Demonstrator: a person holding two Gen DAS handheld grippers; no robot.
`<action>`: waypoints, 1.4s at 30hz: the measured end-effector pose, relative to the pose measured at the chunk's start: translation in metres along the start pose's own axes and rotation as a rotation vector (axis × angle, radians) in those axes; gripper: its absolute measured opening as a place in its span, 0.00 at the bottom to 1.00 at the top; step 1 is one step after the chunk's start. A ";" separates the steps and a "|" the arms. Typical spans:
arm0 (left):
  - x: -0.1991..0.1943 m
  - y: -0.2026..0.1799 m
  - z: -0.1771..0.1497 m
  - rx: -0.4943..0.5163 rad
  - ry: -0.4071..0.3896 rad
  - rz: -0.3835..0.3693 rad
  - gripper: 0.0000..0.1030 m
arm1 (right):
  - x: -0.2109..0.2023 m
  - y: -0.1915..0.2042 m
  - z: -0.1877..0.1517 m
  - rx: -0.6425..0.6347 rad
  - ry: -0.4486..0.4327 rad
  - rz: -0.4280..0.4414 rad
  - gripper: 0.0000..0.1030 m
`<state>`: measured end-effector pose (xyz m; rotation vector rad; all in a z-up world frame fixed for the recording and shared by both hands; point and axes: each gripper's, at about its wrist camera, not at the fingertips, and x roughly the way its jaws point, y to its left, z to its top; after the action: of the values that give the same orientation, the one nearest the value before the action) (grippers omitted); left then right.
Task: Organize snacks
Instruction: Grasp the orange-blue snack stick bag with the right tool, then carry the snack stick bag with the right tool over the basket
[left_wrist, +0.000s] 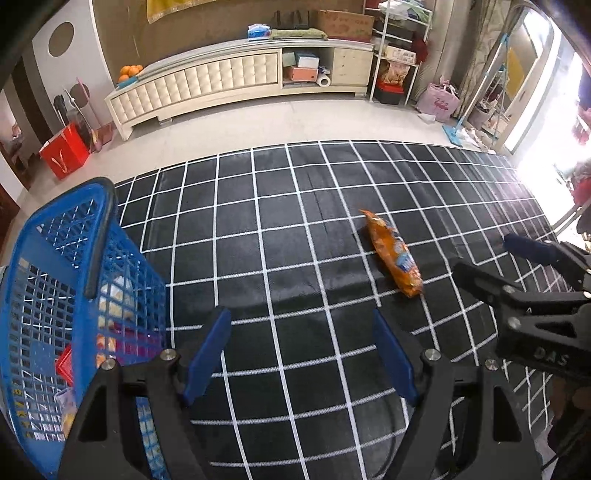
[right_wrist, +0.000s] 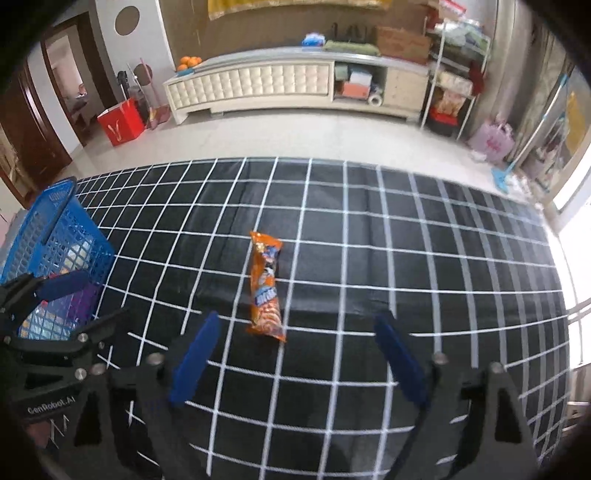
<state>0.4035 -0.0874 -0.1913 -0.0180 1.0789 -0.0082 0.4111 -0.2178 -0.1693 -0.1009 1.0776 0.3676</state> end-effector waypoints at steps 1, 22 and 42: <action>0.004 -0.001 0.001 0.012 -0.004 0.004 0.74 | 0.006 0.000 0.002 0.002 0.007 0.014 0.80; 0.044 0.010 0.002 -0.022 0.055 -0.015 0.74 | 0.050 0.011 -0.011 -0.021 0.074 0.077 0.25; -0.082 -0.018 -0.046 0.099 -0.170 0.038 0.86 | -0.095 0.032 -0.042 -0.006 -0.064 0.060 0.25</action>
<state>0.3243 -0.1043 -0.1406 0.0897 0.9079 -0.0258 0.3250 -0.2221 -0.1027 -0.0617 1.0176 0.4254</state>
